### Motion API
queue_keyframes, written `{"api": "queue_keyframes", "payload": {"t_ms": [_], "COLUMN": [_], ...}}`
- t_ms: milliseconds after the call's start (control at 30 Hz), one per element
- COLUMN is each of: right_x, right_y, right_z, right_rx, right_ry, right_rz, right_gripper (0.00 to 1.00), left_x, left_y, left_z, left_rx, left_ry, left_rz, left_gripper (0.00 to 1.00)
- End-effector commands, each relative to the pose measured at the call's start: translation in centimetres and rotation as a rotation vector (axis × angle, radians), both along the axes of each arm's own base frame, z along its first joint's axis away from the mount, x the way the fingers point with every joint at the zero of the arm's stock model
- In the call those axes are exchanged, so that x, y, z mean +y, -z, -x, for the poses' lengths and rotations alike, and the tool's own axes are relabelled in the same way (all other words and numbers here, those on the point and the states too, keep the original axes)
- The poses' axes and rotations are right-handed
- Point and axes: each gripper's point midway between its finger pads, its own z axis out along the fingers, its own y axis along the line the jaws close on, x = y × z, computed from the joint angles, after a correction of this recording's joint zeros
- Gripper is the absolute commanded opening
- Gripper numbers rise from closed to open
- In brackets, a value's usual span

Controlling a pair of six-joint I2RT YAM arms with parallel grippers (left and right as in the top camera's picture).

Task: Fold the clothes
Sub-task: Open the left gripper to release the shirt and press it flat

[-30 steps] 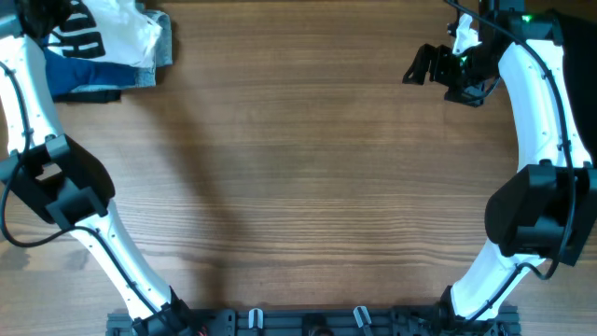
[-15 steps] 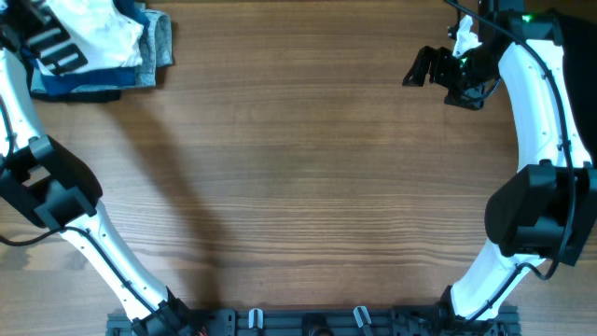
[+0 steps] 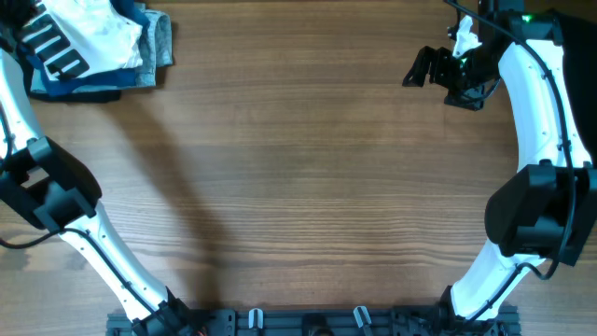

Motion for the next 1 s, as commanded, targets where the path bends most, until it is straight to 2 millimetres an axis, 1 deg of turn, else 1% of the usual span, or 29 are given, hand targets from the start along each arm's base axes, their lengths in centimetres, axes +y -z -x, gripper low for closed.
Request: {"api": "queue_keyframes", "payload": {"t_ms": [0, 67, 133, 167, 200, 233, 300, 400, 433, 467, 500, 567, 600, 667, 700, 733, 800, 900, 967], "right_x": [-0.4, -0.4, -0.4, -0.4, -0.4, -0.4, -0.4, -0.4, -0.4, -0.4, -0.4, -0.3, -0.3, -0.3, -0.3, -0.4, -0.3, -0.4, -0.3], "right_y": [0.5, 0.5, 0.5, 0.5, 0.5, 0.5, 0.5, 0.5, 0.5, 0.6, 0.6, 0.6, 0.6, 0.6, 0.6, 0.6, 0.6, 0.6, 0.6], "right_z": [0.0, 0.0, 0.0, -0.1, -0.1, 0.0, 0.0, 0.1, 0.2, 0.3, 0.5, 0.7, 0.7, 0.6, 0.6, 0.6, 0.6, 0.5, 0.5], "right_rx": [0.012, 0.012, 0.012, 0.011, 0.011, 0.011, 0.012, 0.017, 0.023, 0.028, 0.034, 0.040, 0.040, 0.037, 0.035, 0.035, 0.035, 0.033, 0.031], "right_ry": [0.011, 0.010, 0.010, 0.009, 0.009, 0.008, 0.008, 0.008, 0.008, 0.009, 0.008, 0.005, 0.004, 0.002, 0.002, 0.001, 0.001, -0.002, -0.007], "right_rz": [0.015, 0.015, 0.015, 0.016, 0.016, 0.016, 0.016, 0.016, 0.015, 0.015, 0.015, 0.015, 0.015, 0.016, 0.016, 0.016, 0.016, 0.017, 0.017], "right_gripper": [0.98, 0.98, 0.98, 0.98, 0.98, 0.98, 0.98, 0.98, 0.98, 0.98, 0.98, 0.98, 0.98, 0.98, 0.98, 0.98, 0.98, 0.98, 0.98], "left_x": [-2.1, -2.4, -2.2, -1.8, -1.5, -1.0, -0.8, -0.1, 0.2, 0.4, 0.6, 0.8, 0.8, 0.6, 0.5, 0.2, -0.5, -2.4, -4.0], "left_y": [-3.4, -2.1, -0.6, 0.7, 1.4, 3.0, 5.4, 10.2, 12.0, 13.3, 14.3, 14.9, 14.7, 12.8, 11.5, 9.7, 6.5, 2.1, 0.0], "left_z": [-1.3, -2.1, -2.5, -2.7, -2.8, -2.9, -3.1, -2.9, -2.7, -2.4, -2.0, -1.5, -1.5, -1.7, -1.8, -2.0, -2.2, -2.7, -3.1], "left_rx": [-0.090, -0.083, -0.065, -0.048, -0.038, -0.017, 0.013, 0.075, 0.103, 0.128, 0.149, 0.171, 0.168, 0.141, 0.122, 0.098, 0.056, -0.002, -0.029], "left_ry": [0.019, 0.022, 0.004, -0.021, -0.035, -0.056, -0.059, -0.069, -0.073, -0.078, -0.083, -0.087, -0.088, -0.079, -0.075, -0.071, -0.061, -0.033, -0.009], "left_rz": [0.007, 0.006, 0.001, -0.007, -0.011, -0.014, -0.001, 0.027, 0.040, 0.052, 0.063, 0.073, 0.073, 0.065, 0.057, 0.045, 0.026, -0.002, -0.015], "left_gripper": [0.04, 0.04, 0.04, 0.04, 0.04, 0.04, 0.04, 0.04, 0.04, 0.04, 0.04, 0.04, 0.04, 0.04, 0.04, 0.04, 0.10, 0.11, 0.11]}}
